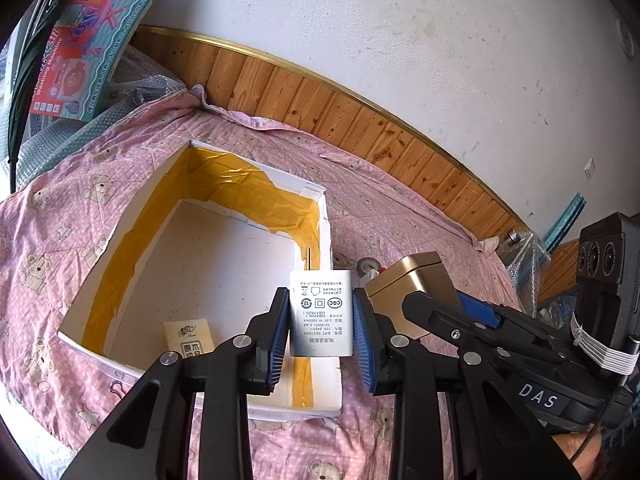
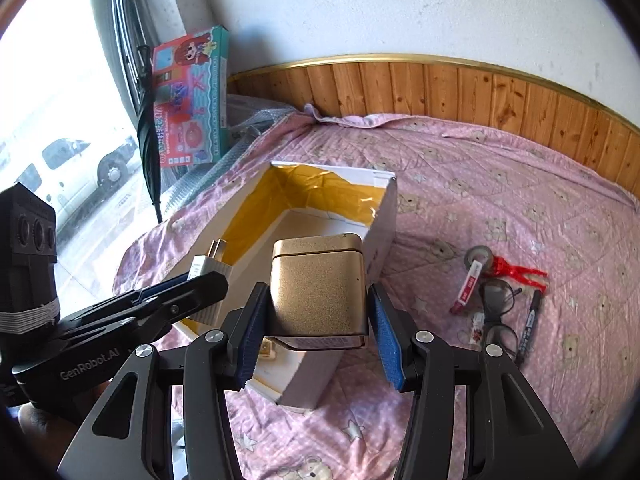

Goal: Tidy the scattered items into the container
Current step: 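Move both tools over the box and open them to drop charger and tin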

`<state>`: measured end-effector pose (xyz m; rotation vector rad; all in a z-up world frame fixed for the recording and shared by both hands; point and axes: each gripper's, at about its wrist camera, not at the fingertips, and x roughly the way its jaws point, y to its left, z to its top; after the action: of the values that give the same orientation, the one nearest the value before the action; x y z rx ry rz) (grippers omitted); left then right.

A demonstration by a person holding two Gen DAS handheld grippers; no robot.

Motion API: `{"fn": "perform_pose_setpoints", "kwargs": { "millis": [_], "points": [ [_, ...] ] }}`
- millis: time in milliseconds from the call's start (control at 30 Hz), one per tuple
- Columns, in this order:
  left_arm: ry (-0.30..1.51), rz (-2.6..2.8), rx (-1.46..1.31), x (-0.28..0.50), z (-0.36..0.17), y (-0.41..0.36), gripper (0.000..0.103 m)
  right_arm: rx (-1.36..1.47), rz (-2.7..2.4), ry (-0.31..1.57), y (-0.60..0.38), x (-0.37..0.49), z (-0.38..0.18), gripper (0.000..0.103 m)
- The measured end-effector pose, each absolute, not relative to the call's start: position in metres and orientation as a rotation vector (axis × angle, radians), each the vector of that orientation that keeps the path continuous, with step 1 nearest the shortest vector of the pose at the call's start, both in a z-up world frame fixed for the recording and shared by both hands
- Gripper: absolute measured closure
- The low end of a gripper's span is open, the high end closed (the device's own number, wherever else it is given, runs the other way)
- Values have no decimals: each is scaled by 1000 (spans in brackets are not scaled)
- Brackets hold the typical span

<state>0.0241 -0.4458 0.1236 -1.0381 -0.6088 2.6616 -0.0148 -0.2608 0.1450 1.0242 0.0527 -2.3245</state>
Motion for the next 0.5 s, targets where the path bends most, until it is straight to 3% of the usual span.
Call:
{"fn": "perform_pose_setpoints", "kwargs": {
  "millis": [500],
  "points": [
    [-661,2678,-1211,-10,97,-506,71,1073,-2180,190,-343,-45,132,51]
  ]
}}
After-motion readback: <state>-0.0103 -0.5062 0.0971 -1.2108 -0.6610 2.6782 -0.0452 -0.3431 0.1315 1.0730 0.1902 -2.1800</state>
